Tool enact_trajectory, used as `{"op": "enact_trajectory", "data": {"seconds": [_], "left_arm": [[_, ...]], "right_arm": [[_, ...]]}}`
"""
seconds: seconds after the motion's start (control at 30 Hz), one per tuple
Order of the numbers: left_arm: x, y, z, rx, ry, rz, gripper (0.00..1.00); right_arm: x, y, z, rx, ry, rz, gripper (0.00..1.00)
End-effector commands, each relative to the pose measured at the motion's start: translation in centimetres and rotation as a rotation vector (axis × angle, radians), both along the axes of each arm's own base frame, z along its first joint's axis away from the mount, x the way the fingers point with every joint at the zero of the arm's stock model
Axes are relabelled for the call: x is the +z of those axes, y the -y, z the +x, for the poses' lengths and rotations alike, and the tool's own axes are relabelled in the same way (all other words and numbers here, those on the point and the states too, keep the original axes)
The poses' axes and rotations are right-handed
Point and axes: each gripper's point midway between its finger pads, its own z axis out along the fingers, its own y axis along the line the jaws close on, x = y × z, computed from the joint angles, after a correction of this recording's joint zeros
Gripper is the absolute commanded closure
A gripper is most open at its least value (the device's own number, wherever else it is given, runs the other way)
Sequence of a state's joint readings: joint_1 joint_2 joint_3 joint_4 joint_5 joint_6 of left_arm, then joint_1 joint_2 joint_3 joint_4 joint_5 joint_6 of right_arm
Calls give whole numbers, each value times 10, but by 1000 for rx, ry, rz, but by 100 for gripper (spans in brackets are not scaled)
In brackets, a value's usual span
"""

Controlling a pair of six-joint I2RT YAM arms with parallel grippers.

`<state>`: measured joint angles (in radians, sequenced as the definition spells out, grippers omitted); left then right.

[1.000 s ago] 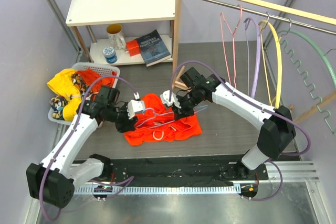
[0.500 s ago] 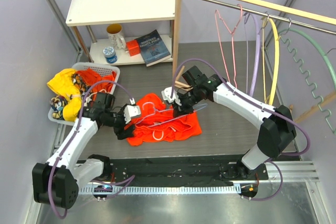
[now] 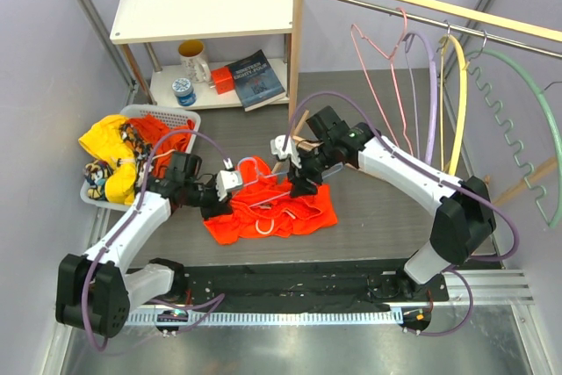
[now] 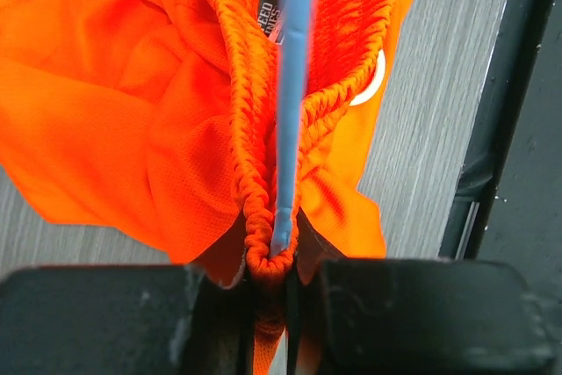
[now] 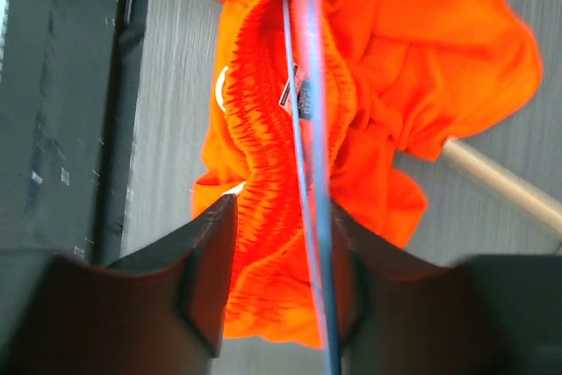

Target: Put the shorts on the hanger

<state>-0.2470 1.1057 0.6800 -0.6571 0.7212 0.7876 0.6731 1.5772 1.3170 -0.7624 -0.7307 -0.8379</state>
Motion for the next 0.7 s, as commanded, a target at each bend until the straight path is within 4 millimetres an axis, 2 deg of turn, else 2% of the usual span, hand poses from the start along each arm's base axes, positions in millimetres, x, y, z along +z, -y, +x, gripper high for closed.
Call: {"op": "enact_trajectory", "data": {"seconds": [0.0,0.03,0.07,0.13,0.17,0.27,0.3,0.37,0.43,0.53,0.67], "left_arm": [[9,-1,4,64,5,-28,100],[7,-2,4,81,0,-29,100],[7,-2,4,96,-9,-33,100],[6,-3,3,115,-12,-36,100],[6,-2,6,121,-5,-41,100],[6,-1,10,146,-30,-45,100],[5,-2,11,151,-36,-42,100],[4,-2,13,155,-46,-37,100],[6,-1,15,160,-42,-37,100],[7,-3,14,165,-53,-24,100],[6,-6,11,167,-67,-6,100]], "right_arm": [[29,19,17,-257,-60,19,11],[31,27,20,-302,-53,11,10],[43,37,20,-351,-26,24,10],[40,54,20,-414,15,-15,10],[50,62,16,-433,55,-2,11],[28,82,9,-473,62,-99,16],[12,88,2,-483,35,-148,17],[-4,96,3,-535,41,-204,21],[-19,92,-1,-551,60,-206,21],[-27,85,8,-592,157,-187,21],[-39,71,21,-606,157,-193,22]]}}
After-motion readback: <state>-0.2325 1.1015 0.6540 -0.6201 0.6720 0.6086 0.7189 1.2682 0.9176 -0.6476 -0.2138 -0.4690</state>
